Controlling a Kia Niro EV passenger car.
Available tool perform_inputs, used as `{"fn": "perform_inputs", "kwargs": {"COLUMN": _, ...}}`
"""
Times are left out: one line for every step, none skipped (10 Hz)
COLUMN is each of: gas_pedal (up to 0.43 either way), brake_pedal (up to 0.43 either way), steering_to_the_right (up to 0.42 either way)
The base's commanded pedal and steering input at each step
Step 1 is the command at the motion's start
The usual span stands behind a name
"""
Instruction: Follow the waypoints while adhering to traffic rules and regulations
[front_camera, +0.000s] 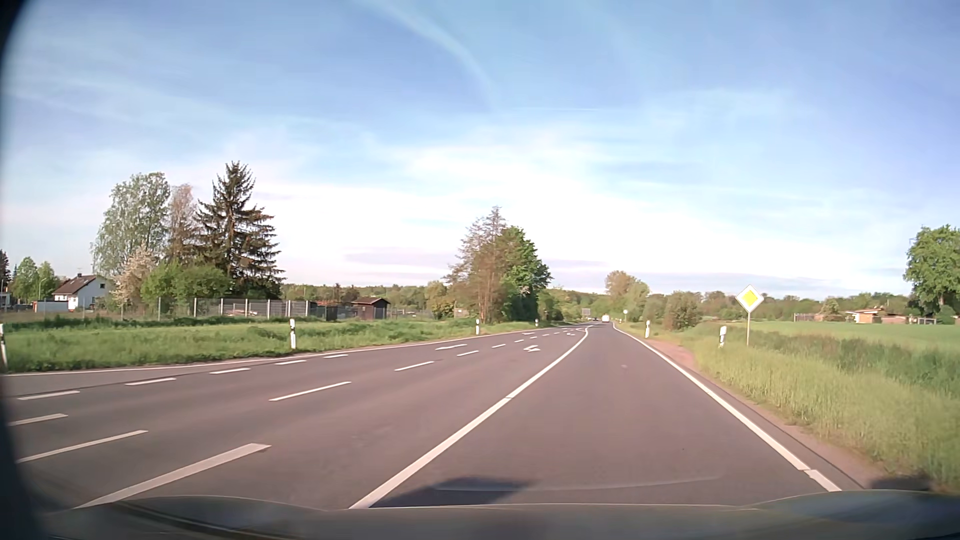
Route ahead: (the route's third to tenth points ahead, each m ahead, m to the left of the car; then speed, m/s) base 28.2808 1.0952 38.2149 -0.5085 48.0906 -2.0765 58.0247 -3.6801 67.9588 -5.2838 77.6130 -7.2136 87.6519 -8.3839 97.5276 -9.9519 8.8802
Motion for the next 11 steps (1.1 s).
{"fn": "perform_inputs", "kwargs": {"gas_pedal": 0.319, "brake_pedal": 0.000, "steering_to_the_right": 0.119}}
{"fn": "perform_inputs", "kwargs": {"gas_pedal": 0.319, "brake_pedal": 0.000, "steering_to_the_right": 0.105}}
{"fn": "perform_inputs", "kwargs": {"gas_pedal": 0.331, "brake_pedal": 0.000, "steering_to_the_right": 0.090}}
{"fn": "perform_inputs", "kwargs": {"gas_pedal": 0.331, "brake_pedal": 0.000, "steering_to_the_right": 0.078}}
{"fn": "perform_inputs", "kwargs": {"gas_pedal": 0.331, "brake_pedal": 0.000, "steering_to_the_right": 0.068}}
{"fn": "perform_inputs", "kwargs": {"gas_pedal": 0.331, "brake_pedal": 0.000, "steering_to_the_right": 0.061}}
{"fn": "perform_inputs", "kwargs": {"gas_pedal": 0.339, "brake_pedal": 0.000, "steering_to_the_right": 0.048}}
{"fn": "perform_inputs", "kwargs": {"gas_pedal": 0.339, "brake_pedal": 0.000, "steering_to_the_right": 0.034}}
{"fn": "perform_inputs", "kwargs": {"gas_pedal": 0.339, "brake_pedal": 0.000, "steering_to_the_right": 0.024}}
{"fn": "perform_inputs", "kwargs": {"gas_pedal": 0.339, "brake_pedal": 0.000, "steering_to_the_right": 0.013}}
{"fn": "perform_inputs", "kwargs": {"gas_pedal": 0.339, "brake_pedal": 0.000, "steering_to_the_right": 0.004}}
